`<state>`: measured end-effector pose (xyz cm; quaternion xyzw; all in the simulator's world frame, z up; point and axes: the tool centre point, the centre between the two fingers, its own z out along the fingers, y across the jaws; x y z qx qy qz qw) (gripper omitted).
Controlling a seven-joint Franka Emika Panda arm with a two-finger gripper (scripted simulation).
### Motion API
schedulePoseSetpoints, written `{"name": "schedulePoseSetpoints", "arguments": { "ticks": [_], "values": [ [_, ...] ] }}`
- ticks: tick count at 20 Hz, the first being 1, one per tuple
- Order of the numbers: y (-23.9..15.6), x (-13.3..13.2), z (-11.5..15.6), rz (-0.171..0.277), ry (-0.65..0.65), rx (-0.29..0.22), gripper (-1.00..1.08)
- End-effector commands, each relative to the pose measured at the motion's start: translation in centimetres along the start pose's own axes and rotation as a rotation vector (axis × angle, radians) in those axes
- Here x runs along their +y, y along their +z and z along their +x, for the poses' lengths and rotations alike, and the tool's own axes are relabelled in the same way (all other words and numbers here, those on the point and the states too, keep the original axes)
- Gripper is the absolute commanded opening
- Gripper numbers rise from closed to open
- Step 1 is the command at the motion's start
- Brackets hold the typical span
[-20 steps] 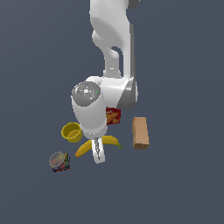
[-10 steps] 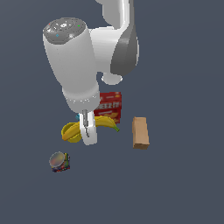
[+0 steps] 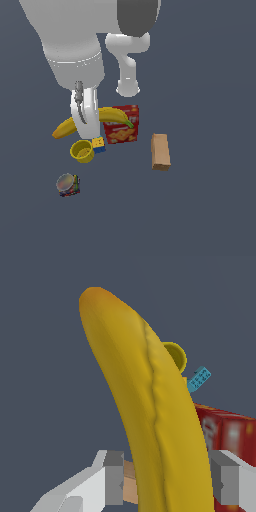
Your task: Pick up a designated object from a clutter of objects.
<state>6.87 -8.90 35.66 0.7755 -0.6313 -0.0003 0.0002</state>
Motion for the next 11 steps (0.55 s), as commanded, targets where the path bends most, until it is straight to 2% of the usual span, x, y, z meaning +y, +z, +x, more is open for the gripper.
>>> {"name": "schedulePoseSetpoints", "arguments": {
  "ticks": [1,11],
  "values": [
    [-1.7,0.2,0.1,0.000,-0.001,0.000,-1.00],
    [-4.1,0.3,0.4,0.001,-0.002,0.000,-1.00]
  ]
}}
